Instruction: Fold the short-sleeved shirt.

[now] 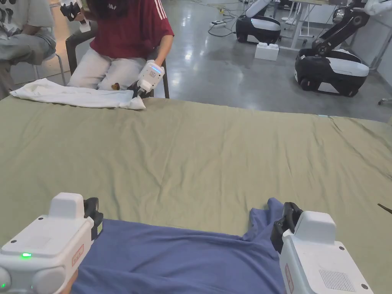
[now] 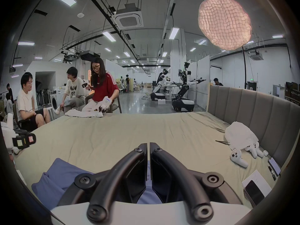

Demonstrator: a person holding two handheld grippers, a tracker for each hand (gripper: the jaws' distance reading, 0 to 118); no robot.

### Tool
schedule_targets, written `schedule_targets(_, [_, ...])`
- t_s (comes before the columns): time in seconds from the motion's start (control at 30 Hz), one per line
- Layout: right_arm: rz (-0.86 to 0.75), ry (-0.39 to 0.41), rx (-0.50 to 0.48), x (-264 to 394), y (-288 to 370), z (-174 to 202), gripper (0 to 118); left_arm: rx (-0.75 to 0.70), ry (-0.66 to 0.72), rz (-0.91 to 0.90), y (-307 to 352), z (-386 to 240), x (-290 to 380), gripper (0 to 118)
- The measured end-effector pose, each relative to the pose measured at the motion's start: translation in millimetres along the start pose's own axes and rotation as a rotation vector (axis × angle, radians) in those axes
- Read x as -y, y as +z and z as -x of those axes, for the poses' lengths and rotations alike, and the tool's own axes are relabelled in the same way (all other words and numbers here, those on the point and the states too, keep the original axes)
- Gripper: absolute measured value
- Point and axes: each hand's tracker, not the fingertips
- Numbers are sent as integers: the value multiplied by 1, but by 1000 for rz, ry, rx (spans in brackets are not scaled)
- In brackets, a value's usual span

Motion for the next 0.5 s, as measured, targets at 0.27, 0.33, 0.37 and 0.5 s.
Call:
schedule_targets(0.27, [80, 7, 3, 8, -18, -11, 1, 44, 59, 405, -117, 50, 3, 41])
schedule_targets(0.33, [104, 7, 11, 12, -22, -14, 1, 37, 50, 475, -129, 43, -5, 64])
schedule_targets(0.37, [113, 8, 14, 14, -24, -16, 1, 40, 48, 485, -138, 45, -5, 67])
schedule_targets(0.5, [154, 11, 30, 22, -30, -24, 1, 42, 54, 558, -160, 37, -9, 67])
